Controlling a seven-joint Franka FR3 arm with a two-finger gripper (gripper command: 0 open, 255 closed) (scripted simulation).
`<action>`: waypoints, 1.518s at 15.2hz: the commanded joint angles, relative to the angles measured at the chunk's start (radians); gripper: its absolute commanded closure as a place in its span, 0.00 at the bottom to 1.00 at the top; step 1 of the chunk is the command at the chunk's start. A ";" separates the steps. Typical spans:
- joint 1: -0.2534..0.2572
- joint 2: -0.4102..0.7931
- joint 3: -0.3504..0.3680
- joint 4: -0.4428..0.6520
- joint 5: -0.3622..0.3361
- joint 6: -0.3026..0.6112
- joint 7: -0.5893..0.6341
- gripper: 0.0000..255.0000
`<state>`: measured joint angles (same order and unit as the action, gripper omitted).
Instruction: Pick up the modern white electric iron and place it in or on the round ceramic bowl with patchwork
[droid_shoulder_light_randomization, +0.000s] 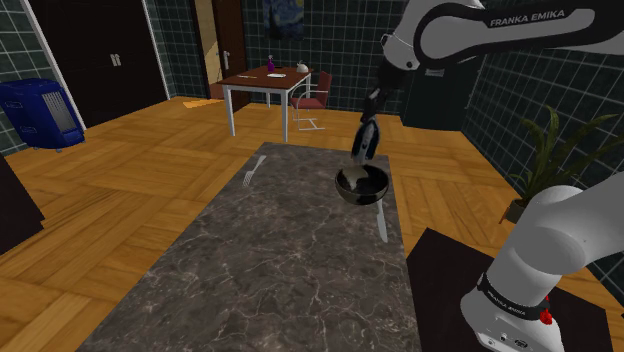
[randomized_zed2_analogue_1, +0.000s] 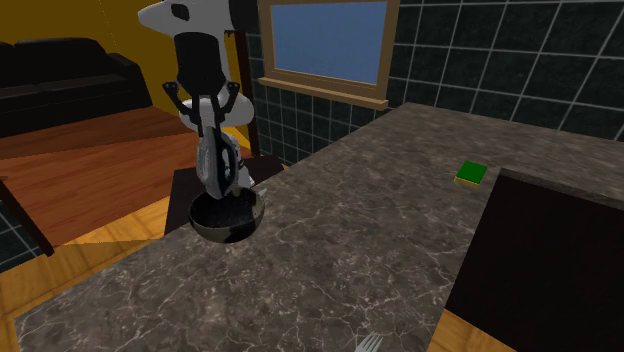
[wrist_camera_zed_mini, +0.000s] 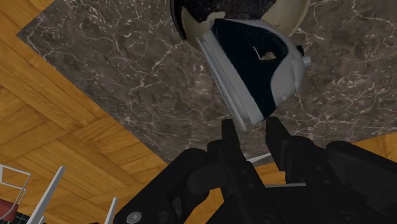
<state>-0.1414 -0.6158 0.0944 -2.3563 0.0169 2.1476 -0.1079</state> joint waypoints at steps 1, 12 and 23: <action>0.001 -0.002 0.002 -0.028 0.001 0.027 0.001 1.00; 0.002 0.002 0.005 -0.114 0.002 0.117 0.004 1.00; 0.004 -0.036 0.002 -0.079 0.003 0.043 0.003 0.00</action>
<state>-0.1383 -0.6375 0.0981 -2.4496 0.0195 2.2216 -0.1043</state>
